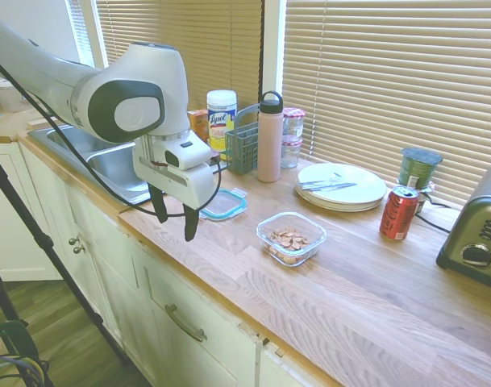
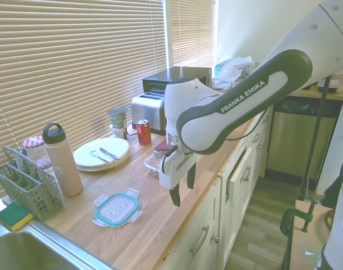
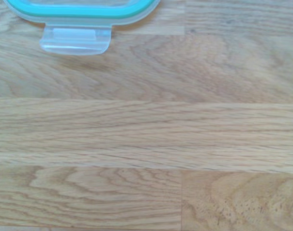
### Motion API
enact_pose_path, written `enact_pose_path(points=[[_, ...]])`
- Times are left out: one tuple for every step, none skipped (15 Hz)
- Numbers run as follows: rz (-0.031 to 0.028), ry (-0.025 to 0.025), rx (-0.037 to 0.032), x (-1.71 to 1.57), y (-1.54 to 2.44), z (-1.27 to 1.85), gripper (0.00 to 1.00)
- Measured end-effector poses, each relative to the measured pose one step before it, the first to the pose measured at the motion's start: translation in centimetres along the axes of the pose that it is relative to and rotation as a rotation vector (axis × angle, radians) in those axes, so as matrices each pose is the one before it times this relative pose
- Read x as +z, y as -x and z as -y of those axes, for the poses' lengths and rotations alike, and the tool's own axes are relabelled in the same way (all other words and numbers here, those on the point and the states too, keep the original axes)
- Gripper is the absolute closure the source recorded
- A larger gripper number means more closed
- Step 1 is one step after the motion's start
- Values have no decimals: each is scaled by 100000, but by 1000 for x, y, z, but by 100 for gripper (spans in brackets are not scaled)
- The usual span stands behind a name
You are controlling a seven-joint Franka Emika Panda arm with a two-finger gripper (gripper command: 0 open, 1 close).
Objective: Cover the lid of the food container
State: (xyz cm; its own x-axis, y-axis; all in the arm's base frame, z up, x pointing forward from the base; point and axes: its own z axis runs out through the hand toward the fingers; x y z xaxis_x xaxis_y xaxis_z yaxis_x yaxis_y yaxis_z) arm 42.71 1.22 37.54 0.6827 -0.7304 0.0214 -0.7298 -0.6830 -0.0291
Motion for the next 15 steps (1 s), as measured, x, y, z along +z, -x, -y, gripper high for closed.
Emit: enact_pose_path(points=[[230, 108, 103, 92, -21, -11, 0], [293, 234, 82, 143, -26, -19, 0], [201, 262, 287, 140, 2, 14, 0], [122, 382, 435, 158, 65, 86, 0], [-241, 310, 565, 36, 188, 244, 0], [-671, 184, 533, -166, 252, 396, 0], [-1222, 347, 271, -338, 346, 572, 0], [-1665, 671, 292, -539, 425, 752, 0], [-1751, 565, 140, -708, 514, 913, 0], [-2031, 987, -87, -633, 649, 978, 0], [-1913, 1079, 36, -683, 663, 1101, 0], [-1700, 973, -272, -572, 535, 1121, 0], [-1326, 1300, -416, -509, 573, 1212, 0], [-1045, 1145, -333, -539, 395, 1190, 0], [-1380, 1023, -247, -615, 295, 1237, 0]])
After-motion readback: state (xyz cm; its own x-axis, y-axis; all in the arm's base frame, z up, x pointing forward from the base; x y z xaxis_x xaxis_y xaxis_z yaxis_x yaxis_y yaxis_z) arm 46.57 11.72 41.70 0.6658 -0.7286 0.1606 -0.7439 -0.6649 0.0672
